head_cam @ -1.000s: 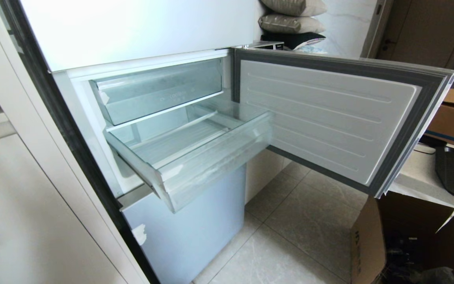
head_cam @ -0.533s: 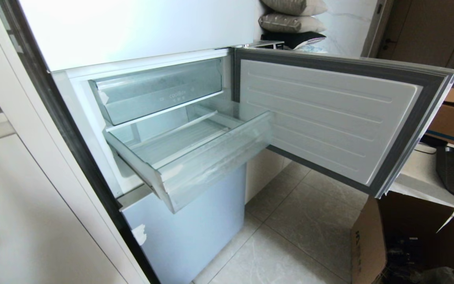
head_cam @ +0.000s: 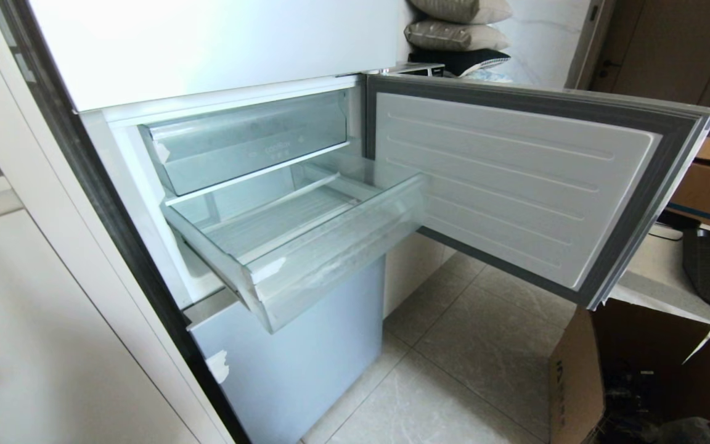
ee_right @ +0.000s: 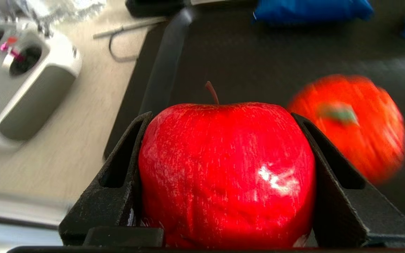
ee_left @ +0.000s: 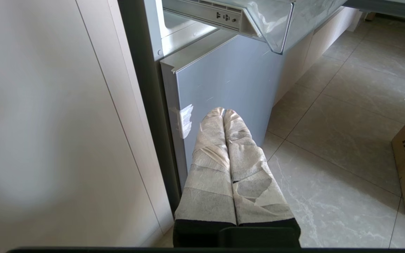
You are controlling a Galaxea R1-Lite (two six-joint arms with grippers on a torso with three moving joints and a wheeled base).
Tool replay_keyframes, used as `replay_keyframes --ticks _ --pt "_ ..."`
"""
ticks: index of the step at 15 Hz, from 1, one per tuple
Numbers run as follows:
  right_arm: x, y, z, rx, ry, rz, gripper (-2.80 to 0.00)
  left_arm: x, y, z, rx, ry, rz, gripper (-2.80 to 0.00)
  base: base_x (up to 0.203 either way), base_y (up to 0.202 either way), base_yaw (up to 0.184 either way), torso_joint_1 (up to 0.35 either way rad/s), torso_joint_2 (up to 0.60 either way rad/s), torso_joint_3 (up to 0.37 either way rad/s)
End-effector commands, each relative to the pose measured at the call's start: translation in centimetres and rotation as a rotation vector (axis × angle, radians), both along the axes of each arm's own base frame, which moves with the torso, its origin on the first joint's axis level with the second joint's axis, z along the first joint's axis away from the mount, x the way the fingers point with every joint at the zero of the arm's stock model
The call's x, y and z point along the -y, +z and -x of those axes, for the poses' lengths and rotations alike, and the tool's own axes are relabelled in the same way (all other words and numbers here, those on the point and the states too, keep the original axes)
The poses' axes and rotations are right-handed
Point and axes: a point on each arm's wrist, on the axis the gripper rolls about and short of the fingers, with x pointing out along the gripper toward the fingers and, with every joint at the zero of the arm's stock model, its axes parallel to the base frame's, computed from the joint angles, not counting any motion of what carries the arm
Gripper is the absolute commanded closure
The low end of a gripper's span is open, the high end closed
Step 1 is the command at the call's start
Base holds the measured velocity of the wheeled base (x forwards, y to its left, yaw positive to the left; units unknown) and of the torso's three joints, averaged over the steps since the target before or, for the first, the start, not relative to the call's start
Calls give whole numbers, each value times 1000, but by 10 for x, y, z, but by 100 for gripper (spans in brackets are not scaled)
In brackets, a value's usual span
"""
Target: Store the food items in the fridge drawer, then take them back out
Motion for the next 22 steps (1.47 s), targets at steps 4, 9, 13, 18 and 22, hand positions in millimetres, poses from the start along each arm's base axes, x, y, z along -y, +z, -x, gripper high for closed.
replay_keyframes --ticks 4,9,13,18,22 --pt "29 -21 -36 21 78 2 0 0 0 0 0 1 0 0 0 0 0 0 0 0" --pt "27 -30 -47 11 112 -3 0 0 0 0 0 1 1 0 0 0 0 0 0 0" --pt "20 -42 -55 -14 134 -25 0 0 0 0 0 1 0 0 0 0 0 0 0 0" --pt "18 -27 -52 3 136 19 -280 0 0 0 0 1 1 0 0 0 0 0 0 0" --pt "17 -25 -50 -14 137 46 -280 0 0 0 0 1 0 0 0 0 0 0 0 0"
